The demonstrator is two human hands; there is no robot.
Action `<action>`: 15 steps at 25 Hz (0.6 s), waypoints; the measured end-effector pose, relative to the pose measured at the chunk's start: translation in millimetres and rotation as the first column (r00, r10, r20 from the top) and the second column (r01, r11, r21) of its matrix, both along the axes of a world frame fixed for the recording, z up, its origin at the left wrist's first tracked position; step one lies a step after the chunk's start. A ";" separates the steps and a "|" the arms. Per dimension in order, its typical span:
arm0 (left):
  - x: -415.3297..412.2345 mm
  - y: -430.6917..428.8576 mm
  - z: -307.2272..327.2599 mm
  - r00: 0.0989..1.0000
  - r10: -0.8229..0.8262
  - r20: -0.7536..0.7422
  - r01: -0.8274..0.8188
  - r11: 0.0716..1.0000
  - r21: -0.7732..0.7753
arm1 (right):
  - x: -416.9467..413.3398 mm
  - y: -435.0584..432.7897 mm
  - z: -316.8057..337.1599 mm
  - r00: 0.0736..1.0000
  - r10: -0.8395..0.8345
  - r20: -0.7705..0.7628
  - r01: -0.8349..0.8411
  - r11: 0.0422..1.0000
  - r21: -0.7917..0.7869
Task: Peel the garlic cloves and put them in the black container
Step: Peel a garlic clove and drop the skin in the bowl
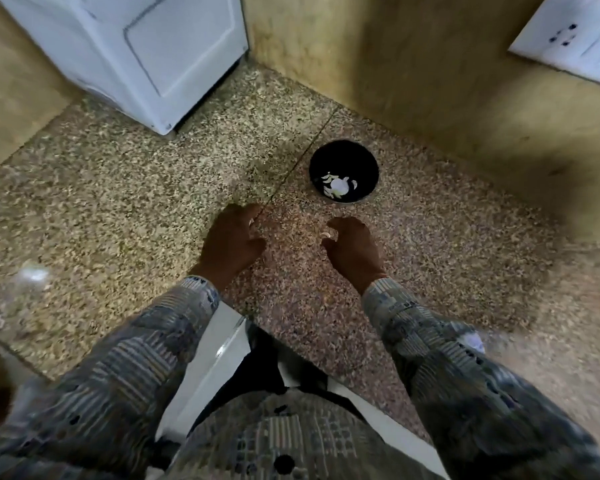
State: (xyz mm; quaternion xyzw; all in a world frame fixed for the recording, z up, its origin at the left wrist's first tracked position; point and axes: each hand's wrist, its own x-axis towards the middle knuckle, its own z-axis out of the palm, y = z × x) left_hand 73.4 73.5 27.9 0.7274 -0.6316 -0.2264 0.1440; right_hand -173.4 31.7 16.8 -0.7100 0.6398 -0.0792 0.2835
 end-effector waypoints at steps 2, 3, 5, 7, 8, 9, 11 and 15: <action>16.8 -17.1 -11.5 0.999 0.016 0.044 -0.019 0.998 0.062 | 8.1 -9.5 -12.5 0.999 -0.042 0.001 0.042 0.998 0.050; 24.5 -25.7 -15.9 0.998 0.000 0.057 -0.006 0.995 0.104 | 12.2 -12.0 -18.3 0.999 -0.051 -0.005 0.052 0.997 0.063; 34.4 -36.2 -24.0 0.998 -0.035 0.056 0.025 0.985 0.171 | 17.0 -9.2 -27.4 0.997 -0.032 -0.065 0.037 0.996 0.078; 38.8 -47.5 -31.7 0.998 -0.042 0.048 0.030 0.975 0.219 | 21.9 -10.0 -34.6 0.994 -0.012 -0.112 0.020 0.997 0.070; 39.0 -52.3 -35.6 0.998 -0.047 0.043 0.035 0.972 0.234 | 26.1 -11.1 -34.3 0.996 -0.025 -0.090 0.030 0.998 0.056; 38.0 -55.3 -37.5 0.998 -0.056 0.041 0.045 0.970 0.239 | 31.0 -13.8 -32.0 0.997 -0.073 -0.033 0.074 0.997 0.038; 38.5 -59.7 -45.6 0.997 -0.070 0.043 0.058 0.971 0.231 | 42.5 -23.2 -17.0 0.961 -0.235 0.144 0.236 0.972 0.014; 39.8 -61.7 -58.0 0.990 0.041 -0.133 0.000 0.955 0.298 | 57.3 -61.1 14.8 0.793 -0.489 0.364 0.504 0.861 0.058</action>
